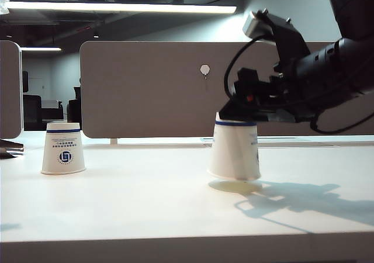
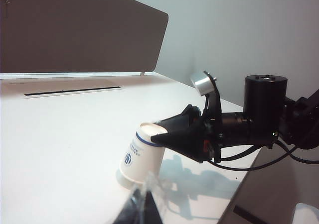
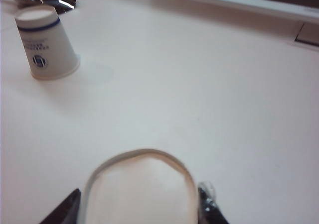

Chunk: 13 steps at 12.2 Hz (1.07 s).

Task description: Carefully pick up the cup on the right and stack it on top of the cup on the left.

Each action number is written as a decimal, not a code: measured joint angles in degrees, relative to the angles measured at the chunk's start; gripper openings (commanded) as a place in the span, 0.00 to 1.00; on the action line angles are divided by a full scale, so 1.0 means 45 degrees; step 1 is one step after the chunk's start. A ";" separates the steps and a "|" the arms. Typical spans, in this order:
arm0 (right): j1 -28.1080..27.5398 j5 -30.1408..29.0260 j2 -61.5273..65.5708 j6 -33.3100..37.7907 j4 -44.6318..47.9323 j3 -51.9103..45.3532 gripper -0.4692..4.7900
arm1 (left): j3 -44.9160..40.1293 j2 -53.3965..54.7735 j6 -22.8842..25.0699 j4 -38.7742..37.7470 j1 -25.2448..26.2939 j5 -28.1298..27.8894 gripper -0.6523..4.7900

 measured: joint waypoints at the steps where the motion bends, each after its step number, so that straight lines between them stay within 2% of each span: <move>1: 0.0000 -0.0087 0.0000 0.0000 0.0219 0.0165 0.58 | -0.0005 0.0000 0.0000 0.0000 0.0000 -0.0209 0.11; 3: 0.0019 -0.0408 0.0005 0.0000 0.0335 0.0787 0.58 | -0.0005 0.0000 0.0010 0.0000 0.0000 -0.0559 0.11; 4: 0.0024 -0.0777 0.0539 0.0000 0.0287 0.3162 0.58 | -0.0005 0.0000 0.0267 0.0000 0.0000 -0.1277 0.11; 6: 0.0092 -0.0991 0.1200 0.0000 0.0209 0.3657 0.58 | -0.0005 0.0000 0.0301 0.0000 0.0000 -0.1370 0.11; 9: 0.0933 -0.1321 0.3157 0.0000 0.0117 0.6261 0.58 | -0.0005 0.0000 0.0301 0.0019 0.0000 -0.2059 0.11; 11: 0.1141 -0.1457 0.4036 -0.0005 -0.0272 0.7703 0.58 | -0.0005 0.0000 0.0345 0.0053 0.0000 -0.3371 0.11; 12: 0.1180 -0.1530 0.4206 -0.0005 -0.0325 0.7970 0.58 | -0.0005 0.0000 0.0427 0.0058 0.0000 -0.3619 0.11; 13: 0.1491 -0.1661 0.5401 -0.0005 -0.0928 0.9709 0.58 | -0.0005 0.0000 0.0991 0.0092 0.0000 -0.5051 0.11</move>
